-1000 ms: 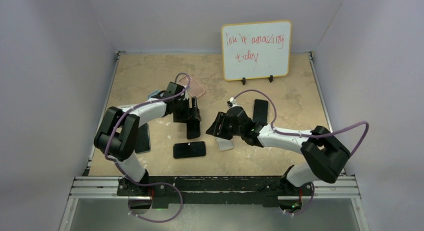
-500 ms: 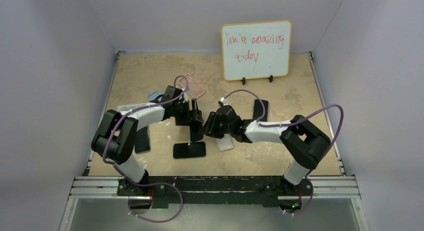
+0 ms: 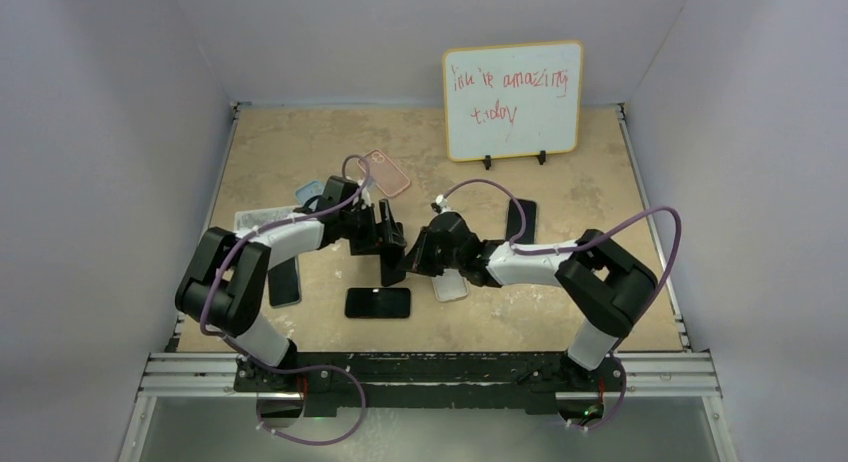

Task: Put the phone into the phone case

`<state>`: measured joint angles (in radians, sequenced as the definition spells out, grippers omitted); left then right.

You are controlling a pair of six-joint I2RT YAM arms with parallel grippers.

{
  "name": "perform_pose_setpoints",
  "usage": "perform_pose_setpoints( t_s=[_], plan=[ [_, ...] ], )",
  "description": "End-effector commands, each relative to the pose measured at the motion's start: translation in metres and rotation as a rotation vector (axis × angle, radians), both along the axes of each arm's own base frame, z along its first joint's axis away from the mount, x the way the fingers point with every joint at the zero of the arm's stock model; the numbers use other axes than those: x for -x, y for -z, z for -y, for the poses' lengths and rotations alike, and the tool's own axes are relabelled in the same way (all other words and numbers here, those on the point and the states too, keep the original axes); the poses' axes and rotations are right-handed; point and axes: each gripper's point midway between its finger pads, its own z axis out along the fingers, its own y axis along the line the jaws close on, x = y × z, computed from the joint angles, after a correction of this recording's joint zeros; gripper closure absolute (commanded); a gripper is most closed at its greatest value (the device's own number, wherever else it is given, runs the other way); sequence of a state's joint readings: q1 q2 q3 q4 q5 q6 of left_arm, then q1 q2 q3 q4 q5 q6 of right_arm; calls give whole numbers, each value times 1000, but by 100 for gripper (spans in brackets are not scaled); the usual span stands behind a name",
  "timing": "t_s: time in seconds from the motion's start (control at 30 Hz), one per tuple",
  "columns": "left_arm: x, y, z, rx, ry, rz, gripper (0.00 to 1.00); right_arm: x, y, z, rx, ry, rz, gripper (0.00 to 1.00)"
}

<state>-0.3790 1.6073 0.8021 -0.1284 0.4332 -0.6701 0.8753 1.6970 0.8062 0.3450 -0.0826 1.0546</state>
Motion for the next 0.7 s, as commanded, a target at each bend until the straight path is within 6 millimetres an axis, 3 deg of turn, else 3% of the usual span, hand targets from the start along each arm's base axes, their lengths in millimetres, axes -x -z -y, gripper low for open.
perform_pose_setpoints(
  t_s=[0.0,0.17,0.4,0.5,0.67],
  plan=[
    [-7,-51,16,128,20,89,22,-6,-14,-4,-13,-7,50,100],
    [-3,-82,21,174,70,138,6,-4,-31,10,15,-15,98,100],
    [8,-126,24,216,155,233,3,10,-52,44,94,-73,193,100],
    [12,-129,21,203,164,253,3,18,-58,64,135,-98,212,100],
    [21,-115,20,196,201,239,4,29,-58,107,203,-124,189,100]
  ],
)
